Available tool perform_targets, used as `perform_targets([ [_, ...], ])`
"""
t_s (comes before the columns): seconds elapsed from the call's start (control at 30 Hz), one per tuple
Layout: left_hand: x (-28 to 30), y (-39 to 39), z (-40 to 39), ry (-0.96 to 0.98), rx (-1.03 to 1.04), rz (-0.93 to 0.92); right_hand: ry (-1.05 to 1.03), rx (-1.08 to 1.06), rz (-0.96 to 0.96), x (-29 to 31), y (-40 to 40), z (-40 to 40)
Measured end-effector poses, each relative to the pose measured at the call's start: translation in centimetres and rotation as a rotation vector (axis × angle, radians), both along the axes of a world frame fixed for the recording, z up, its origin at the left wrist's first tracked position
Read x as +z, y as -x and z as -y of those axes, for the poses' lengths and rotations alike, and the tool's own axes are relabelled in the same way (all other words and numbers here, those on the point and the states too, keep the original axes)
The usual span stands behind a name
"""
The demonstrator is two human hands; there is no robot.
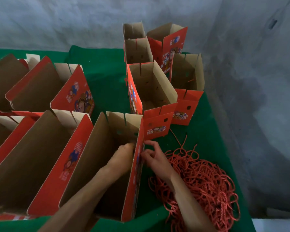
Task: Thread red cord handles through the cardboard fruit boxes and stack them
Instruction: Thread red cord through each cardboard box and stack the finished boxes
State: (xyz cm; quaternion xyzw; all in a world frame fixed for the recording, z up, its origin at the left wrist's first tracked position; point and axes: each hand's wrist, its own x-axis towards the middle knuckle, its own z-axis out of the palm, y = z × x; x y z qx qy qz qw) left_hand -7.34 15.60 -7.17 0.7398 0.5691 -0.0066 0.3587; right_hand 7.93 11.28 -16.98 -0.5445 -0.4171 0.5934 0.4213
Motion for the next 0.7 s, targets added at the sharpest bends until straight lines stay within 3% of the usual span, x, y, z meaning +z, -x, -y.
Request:
perform_targets([
  [0.13, -1.0, 1.3, -0.5, 0.103, 0.131, 0.069, 0.039, 0.111, 0.702, -1.3, -2.1, 0.9],
  [0.17, -0.9, 1.6, -0.3, 0.125, 0.154, 0.133, 0.060, 0.077, 0.738, -1.4, -2.4, 0.9],
  [0.2, -0.4, 1.7, 0.0, 0.150, 0.185, 0.222, 0.097, 0.018, 0.647, -1.2, -2.5, 0.7],
  [0.27, 0.8, 1.8, 0.6, 0.282, 0.223, 0.412, 0.221, -0.149, 0.274, 0.3, -2.2, 0.1],
  [0.33, 2.2, 1.6, 1.3, 0.389, 0.170, 0.499, 0.234, -0.211, 0.002, 2.4, -2.2, -0.4],
  [0.47, 3.7, 1.1, 2.1, 0.413, -0.008, 0.375, -0.019, -0.156, -0.188, 6.6, -1.9, -0.7],
  [0.57, 4.0, 0.9, 2.2, 0.411, -0.022, 0.280, -0.182, -0.170, -0.406, 8.4, -2.4, -0.5],
  [0.7, 4.1, 0.7, 1.4, 0.242, 0.028, 0.128, -0.272, -0.230, -0.468, 9.3, -4.4, -0.3],
])
